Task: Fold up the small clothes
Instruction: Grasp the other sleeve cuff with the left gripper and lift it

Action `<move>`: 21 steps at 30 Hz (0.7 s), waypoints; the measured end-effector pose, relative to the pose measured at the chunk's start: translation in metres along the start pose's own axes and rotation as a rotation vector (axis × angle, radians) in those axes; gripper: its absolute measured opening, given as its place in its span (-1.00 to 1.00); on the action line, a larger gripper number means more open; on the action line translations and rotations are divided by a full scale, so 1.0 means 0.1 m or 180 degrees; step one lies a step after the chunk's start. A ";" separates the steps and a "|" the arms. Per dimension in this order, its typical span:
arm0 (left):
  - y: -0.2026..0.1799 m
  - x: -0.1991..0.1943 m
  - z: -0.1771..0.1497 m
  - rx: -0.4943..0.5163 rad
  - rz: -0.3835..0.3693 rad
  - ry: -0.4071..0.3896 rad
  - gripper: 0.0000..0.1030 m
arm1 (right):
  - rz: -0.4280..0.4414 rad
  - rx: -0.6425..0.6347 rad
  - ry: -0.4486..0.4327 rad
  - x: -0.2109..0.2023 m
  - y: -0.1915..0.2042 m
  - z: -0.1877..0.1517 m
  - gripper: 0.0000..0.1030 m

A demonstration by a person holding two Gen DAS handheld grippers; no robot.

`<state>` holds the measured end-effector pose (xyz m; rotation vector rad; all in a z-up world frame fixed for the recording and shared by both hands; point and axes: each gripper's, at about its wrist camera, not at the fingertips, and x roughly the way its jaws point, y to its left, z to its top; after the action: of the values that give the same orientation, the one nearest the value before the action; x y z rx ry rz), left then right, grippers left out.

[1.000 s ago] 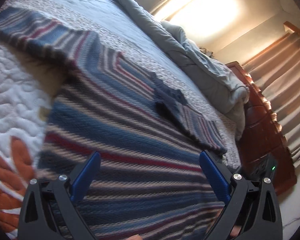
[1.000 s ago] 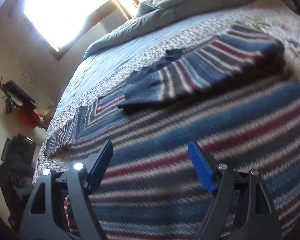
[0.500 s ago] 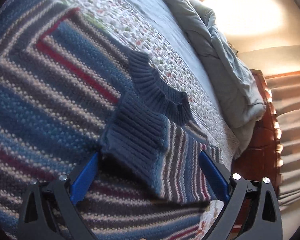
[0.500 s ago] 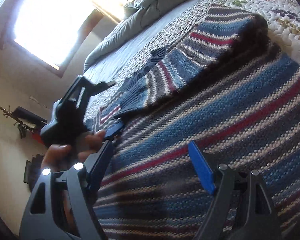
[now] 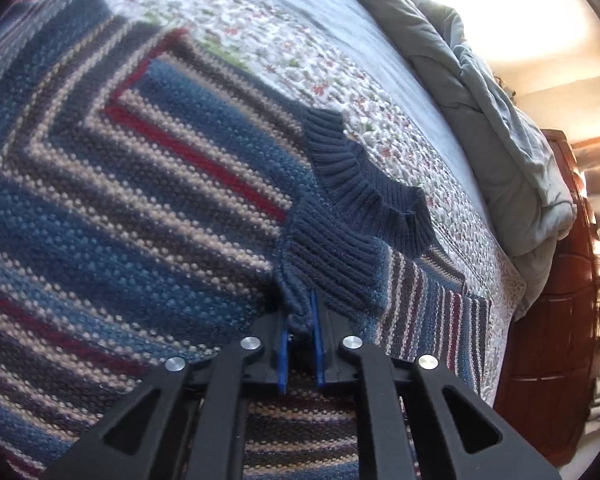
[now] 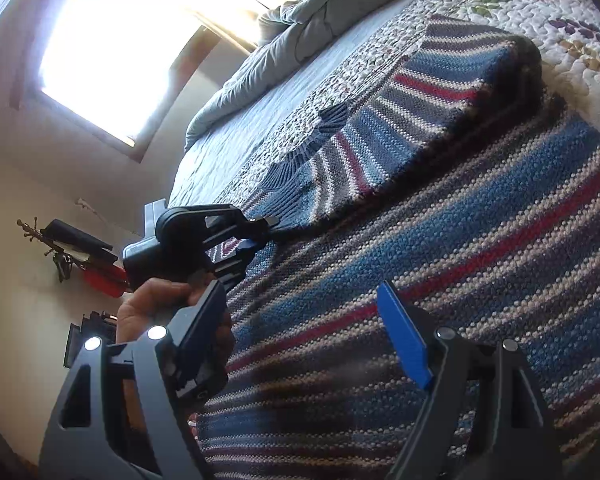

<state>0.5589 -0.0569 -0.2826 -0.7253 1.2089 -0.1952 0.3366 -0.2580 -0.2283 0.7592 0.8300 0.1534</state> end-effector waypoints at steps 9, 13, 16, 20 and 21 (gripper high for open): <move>-0.38 -0.45 0.10 0.0577 -0.0167 -0.0317 -0.85 | -0.0014 -0.0049 0.0069 0.07 0.03 -0.05 0.52; -0.29 -0.67 0.26 0.0594 -0.0192 -0.0425 -0.85 | -0.0016 -0.0077 0.0072 0.09 0.05 -0.04 0.52; -0.08 -0.73 0.37 0.0516 -0.0168 -0.0408 -0.85 | -0.0019 -0.0068 0.0081 0.11 0.04 -0.05 0.52; 0.26 -0.65 0.37 0.0343 -0.0105 -0.0331 -0.85 | -0.0032 -0.0080 0.0087 0.13 0.05 -0.06 0.52; 0.34 -0.63 0.36 0.0307 -0.0097 -0.0321 -0.85 | -0.0033 -0.0082 0.0088 0.13 0.05 -0.06 0.52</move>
<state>0.5605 0.0156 -0.2485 -0.6621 1.0856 -0.2379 0.3415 -0.2458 -0.2357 0.7299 0.8567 0.1653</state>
